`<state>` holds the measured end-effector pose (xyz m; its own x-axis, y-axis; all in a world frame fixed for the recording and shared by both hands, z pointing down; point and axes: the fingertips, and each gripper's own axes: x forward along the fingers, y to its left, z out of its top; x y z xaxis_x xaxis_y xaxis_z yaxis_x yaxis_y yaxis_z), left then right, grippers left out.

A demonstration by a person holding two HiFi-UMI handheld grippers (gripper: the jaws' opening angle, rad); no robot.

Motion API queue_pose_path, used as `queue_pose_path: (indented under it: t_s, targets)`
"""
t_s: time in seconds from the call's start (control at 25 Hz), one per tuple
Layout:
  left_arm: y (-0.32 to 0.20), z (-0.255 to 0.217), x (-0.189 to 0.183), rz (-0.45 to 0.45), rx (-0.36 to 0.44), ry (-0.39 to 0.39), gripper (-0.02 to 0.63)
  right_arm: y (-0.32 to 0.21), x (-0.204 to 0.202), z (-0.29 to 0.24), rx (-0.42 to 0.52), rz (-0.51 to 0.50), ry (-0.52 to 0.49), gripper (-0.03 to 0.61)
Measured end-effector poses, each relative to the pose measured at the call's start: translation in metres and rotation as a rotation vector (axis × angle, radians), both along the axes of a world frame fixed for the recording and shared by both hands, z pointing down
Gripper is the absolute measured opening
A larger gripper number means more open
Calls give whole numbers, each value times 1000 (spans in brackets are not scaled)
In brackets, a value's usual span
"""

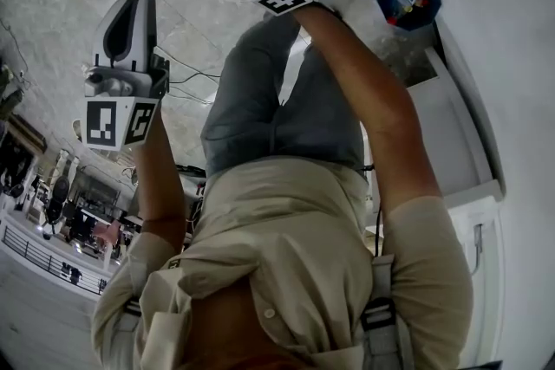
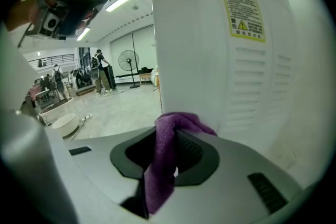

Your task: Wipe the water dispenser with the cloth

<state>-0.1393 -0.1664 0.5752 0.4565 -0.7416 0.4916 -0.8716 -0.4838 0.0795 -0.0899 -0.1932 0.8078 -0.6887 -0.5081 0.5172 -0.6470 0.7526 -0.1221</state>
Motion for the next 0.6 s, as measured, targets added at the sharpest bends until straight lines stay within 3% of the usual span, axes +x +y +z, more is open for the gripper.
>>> queue_pose_path:
  t_s: [0.16,0.28,0.44,0.6]
  targets:
    - [-1,4,0,2,-3,0,19,-17,24,25,-17,11,51,97]
    - [-4,7,-1,6,-2,1,18,-60,71,43,-15,130,109,95]
    - [-4,9,-2,7,-1,-6,19,-117,136,25,73,297,148,95]
    - [-5,13,-2,7,1,-11,20,-133,161,23,75,380,130,95]
